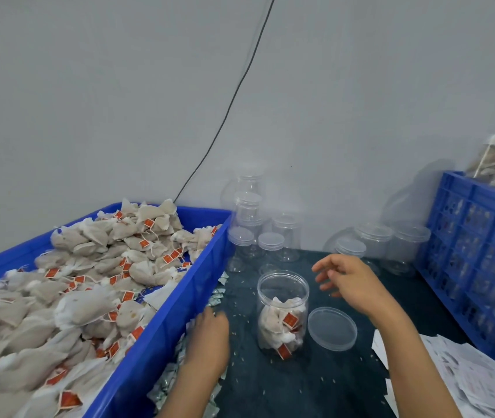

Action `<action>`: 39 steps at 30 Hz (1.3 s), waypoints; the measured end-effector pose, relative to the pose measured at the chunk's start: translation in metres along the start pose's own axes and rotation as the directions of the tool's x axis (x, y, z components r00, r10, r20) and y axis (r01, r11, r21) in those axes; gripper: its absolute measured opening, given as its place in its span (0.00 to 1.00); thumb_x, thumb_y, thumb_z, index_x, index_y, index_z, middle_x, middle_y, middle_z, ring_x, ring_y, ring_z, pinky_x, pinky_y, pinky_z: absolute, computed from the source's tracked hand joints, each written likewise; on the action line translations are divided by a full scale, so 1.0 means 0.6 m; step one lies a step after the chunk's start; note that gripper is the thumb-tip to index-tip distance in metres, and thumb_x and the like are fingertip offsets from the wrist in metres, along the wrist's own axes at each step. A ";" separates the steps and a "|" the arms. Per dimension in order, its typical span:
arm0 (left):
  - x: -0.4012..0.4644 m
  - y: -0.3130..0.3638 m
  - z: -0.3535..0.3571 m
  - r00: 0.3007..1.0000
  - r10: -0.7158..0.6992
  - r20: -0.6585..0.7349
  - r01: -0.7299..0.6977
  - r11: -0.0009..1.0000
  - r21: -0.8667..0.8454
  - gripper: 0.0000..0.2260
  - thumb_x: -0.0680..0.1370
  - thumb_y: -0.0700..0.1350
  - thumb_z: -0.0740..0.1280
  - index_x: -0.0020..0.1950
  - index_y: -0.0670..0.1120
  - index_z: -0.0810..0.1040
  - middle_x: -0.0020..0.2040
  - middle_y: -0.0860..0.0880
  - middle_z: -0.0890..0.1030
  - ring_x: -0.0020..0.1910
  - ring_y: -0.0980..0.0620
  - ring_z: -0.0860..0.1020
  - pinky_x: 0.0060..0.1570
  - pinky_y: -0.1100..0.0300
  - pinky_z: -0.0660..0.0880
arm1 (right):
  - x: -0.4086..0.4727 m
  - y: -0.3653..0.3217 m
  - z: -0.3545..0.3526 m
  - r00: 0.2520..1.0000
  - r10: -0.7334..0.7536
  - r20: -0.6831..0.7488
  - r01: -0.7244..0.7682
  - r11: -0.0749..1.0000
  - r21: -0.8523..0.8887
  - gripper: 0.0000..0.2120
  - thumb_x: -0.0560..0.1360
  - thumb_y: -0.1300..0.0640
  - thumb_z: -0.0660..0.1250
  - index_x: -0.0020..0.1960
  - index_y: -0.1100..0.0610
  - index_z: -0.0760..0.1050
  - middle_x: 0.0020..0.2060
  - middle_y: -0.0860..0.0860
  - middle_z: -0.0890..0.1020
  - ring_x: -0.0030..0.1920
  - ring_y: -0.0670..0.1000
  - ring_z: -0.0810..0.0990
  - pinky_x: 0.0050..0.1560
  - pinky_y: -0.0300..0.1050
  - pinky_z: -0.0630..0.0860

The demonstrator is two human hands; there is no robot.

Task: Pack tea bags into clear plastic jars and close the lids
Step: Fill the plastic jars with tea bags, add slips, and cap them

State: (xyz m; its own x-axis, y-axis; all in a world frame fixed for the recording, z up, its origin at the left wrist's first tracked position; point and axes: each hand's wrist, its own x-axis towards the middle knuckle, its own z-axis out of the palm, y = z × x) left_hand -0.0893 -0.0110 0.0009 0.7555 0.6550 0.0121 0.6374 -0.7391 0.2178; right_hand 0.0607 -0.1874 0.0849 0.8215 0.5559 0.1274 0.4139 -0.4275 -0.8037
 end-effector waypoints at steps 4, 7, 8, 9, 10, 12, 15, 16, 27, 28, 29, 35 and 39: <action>-0.010 -0.017 -0.001 0.991 0.019 -0.132 -0.018 1.000 0.004 0.18 0.78 0.31 0.57 0.66 0.46 0.69 0.65 0.46 0.69 0.62 0.48 0.70 0.59 0.57 0.71 | 0.000 0.000 -0.008 1.000 0.008 -0.004 -0.008 1.000 0.024 0.15 0.80 0.68 0.55 0.49 0.56 0.79 0.44 0.53 0.83 0.43 0.49 0.82 0.50 0.47 0.77; -0.018 -0.035 0.005 0.990 -0.019 -0.138 0.011 0.998 -0.063 0.19 0.77 0.30 0.56 0.65 0.44 0.68 0.64 0.45 0.71 0.61 0.48 0.71 0.59 0.59 0.71 | 0.002 -0.001 -0.012 1.000 0.011 -0.002 -0.011 1.000 0.022 0.15 0.80 0.68 0.55 0.49 0.56 0.79 0.44 0.52 0.83 0.43 0.49 0.82 0.51 0.50 0.78; -0.020 -0.039 0.008 0.989 -0.036 -0.144 0.023 0.996 -0.092 0.18 0.78 0.30 0.56 0.65 0.44 0.68 0.63 0.46 0.71 0.61 0.49 0.72 0.59 0.60 0.71 | 0.001 -0.001 -0.013 1.000 0.012 0.004 -0.012 1.000 0.023 0.15 0.80 0.68 0.55 0.49 0.56 0.79 0.44 0.52 0.83 0.43 0.49 0.82 0.51 0.50 0.78; -0.021 -0.042 0.009 0.986 -0.052 -0.156 0.033 0.992 -0.121 0.18 0.78 0.30 0.56 0.65 0.44 0.68 0.63 0.46 0.72 0.60 0.49 0.73 0.58 0.60 0.71 | 0.001 -0.002 -0.013 1.000 0.011 0.009 -0.011 1.000 0.024 0.15 0.80 0.68 0.55 0.49 0.56 0.79 0.44 0.52 0.83 0.43 0.49 0.82 0.50 0.50 0.78; -0.022 -0.044 0.010 0.984 -0.067 -0.167 0.042 0.988 -0.147 0.18 0.78 0.30 0.56 0.65 0.44 0.68 0.61 0.47 0.74 0.59 0.50 0.74 0.56 0.60 0.72 | 0.001 -0.002 -0.013 1.000 0.011 0.013 -0.012 1.000 0.023 0.15 0.80 0.67 0.55 0.49 0.56 0.78 0.44 0.52 0.83 0.44 0.49 0.82 0.49 0.49 0.78; -0.021 -0.048 0.011 0.977 -0.093 -0.189 0.055 0.978 -0.199 0.16 0.78 0.30 0.56 0.62 0.45 0.71 0.58 0.47 0.77 0.55 0.50 0.76 0.53 0.59 0.74 | 0.000 -0.003 -0.013 1.000 0.013 0.023 -0.013 1.000 0.022 0.14 0.80 0.67 0.56 0.49 0.56 0.78 0.44 0.53 0.83 0.44 0.50 0.82 0.48 0.47 0.78; -0.018 -0.055 0.017 0.977 -0.103 -0.188 0.037 0.945 -0.326 0.15 0.78 0.31 0.61 0.59 0.45 0.76 0.54 0.49 0.80 0.47 0.57 0.78 0.43 0.68 0.74 | 0.000 -0.003 -0.012 0.999 0.012 0.038 -0.013 1.000 0.011 0.14 0.80 0.67 0.56 0.50 0.56 0.78 0.44 0.53 0.82 0.44 0.50 0.82 0.48 0.47 0.79; -0.017 -0.056 0.018 0.980 -0.100 -0.174 0.030 0.930 -0.366 0.14 0.77 0.31 0.63 0.59 0.45 0.78 0.52 0.51 0.80 0.42 0.63 0.76 0.38 0.73 0.72 | 0.000 -0.003 -0.012 0.999 0.012 0.043 -0.013 1.000 0.009 0.14 0.81 0.67 0.56 0.49 0.56 0.78 0.44 0.52 0.82 0.45 0.50 0.82 0.49 0.47 0.79; -0.009 -0.048 0.020 0.987 -0.069 -0.146 0.006 0.919 -0.395 0.09 0.78 0.39 0.67 0.38 0.44 0.77 0.38 0.47 0.83 0.35 0.56 0.77 0.36 0.60 0.73 | 0.000 -0.001 -0.017 0.999 0.007 0.046 -0.007 1.000 0.006 0.14 0.81 0.66 0.56 0.48 0.54 0.78 0.44 0.52 0.82 0.45 0.50 0.82 0.47 0.46 0.79; -0.011 -0.046 0.019 0.982 -0.069 -0.174 -0.004 0.921 -0.390 0.11 0.79 0.41 0.66 0.36 0.43 0.74 0.36 0.47 0.81 0.35 0.55 0.76 0.34 0.61 0.70 | 0.000 0.000 -0.018 0.999 0.007 0.045 -0.008 1.000 0.004 0.14 0.81 0.66 0.56 0.48 0.54 0.78 0.44 0.52 0.82 0.45 0.49 0.82 0.47 0.46 0.79; -0.012 -0.043 0.016 0.975 -0.076 -0.207 -0.013 0.918 -0.396 0.14 0.80 0.41 0.65 0.35 0.43 0.71 0.33 0.47 0.79 0.33 0.54 0.75 0.33 0.61 0.66 | 0.000 0.000 -0.019 0.999 0.008 0.044 -0.008 1.000 0.000 0.14 0.81 0.66 0.56 0.48 0.54 0.78 0.44 0.52 0.82 0.45 0.49 0.82 0.47 0.46 0.79; -0.021 0.005 -0.048 0.905 -0.034 -0.424 -0.205 0.838 -0.505 0.08 0.78 0.44 0.68 0.40 0.45 0.81 0.33 0.51 0.80 0.33 0.55 0.75 0.38 0.58 0.73 | -0.002 -0.001 -0.021 0.999 0.007 0.037 -0.007 1.000 -0.015 0.14 0.81 0.65 0.56 0.49 0.54 0.78 0.45 0.51 0.82 0.45 0.48 0.82 0.48 0.46 0.80; -0.022 0.054 -0.097 0.841 -0.016 -0.540 -0.351 0.744 -0.568 0.03 0.73 0.45 0.73 0.39 0.51 0.82 0.34 0.59 0.81 0.37 0.59 0.80 0.44 0.58 0.78 | -0.002 -0.001 -0.018 0.999 0.009 0.040 -0.008 1.000 -0.010 0.13 0.81 0.66 0.56 0.49 0.55 0.78 0.44 0.52 0.82 0.44 0.49 0.82 0.49 0.48 0.79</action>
State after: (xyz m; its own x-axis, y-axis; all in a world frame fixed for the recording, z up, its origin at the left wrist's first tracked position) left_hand -0.0873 -0.0344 0.0645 0.5435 0.6476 0.5341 0.1231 -0.6908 0.7125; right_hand 0.0638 -0.1957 0.0917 0.8087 0.5802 0.0969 0.4108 -0.4393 -0.7989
